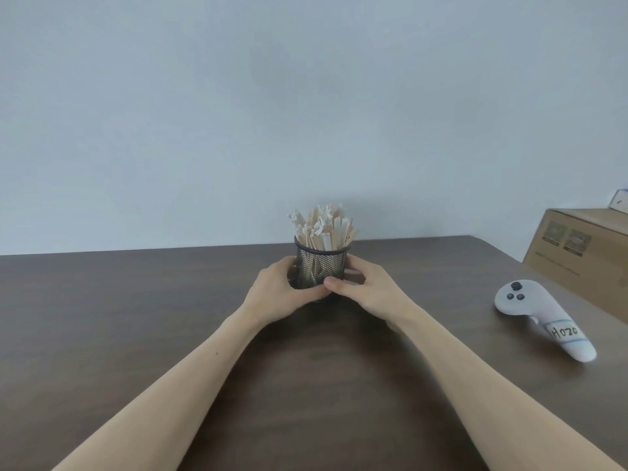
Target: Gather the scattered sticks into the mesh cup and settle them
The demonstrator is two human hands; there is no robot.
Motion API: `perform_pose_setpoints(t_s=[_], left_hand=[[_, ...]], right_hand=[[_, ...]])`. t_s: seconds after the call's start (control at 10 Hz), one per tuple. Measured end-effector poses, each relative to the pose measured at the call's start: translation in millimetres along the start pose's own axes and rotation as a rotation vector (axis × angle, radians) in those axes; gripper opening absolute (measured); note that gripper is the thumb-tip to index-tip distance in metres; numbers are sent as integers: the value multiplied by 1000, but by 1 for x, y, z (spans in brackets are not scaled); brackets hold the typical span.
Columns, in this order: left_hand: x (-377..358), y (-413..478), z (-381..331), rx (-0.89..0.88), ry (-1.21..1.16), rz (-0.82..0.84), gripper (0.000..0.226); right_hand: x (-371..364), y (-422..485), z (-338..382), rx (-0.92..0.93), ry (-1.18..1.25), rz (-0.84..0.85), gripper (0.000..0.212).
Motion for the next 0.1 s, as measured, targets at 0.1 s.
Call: perform_pose_setpoints(t_s=[0.1], left_hand=[[4, -8, -4, -17, 16, -31, 74]], right_hand=[[-3, -7, 5, 21, -51, -8, 63]])
Point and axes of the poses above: each hand's wrist, its own y-axis towards the middle knuckle, its own x-axis out of the back of the hand, z = x × y, the point moved 5 cm from there along y, towards the middle knuckle, and after that the axes turned 7 degrees about -z, right-handed, at the moved point
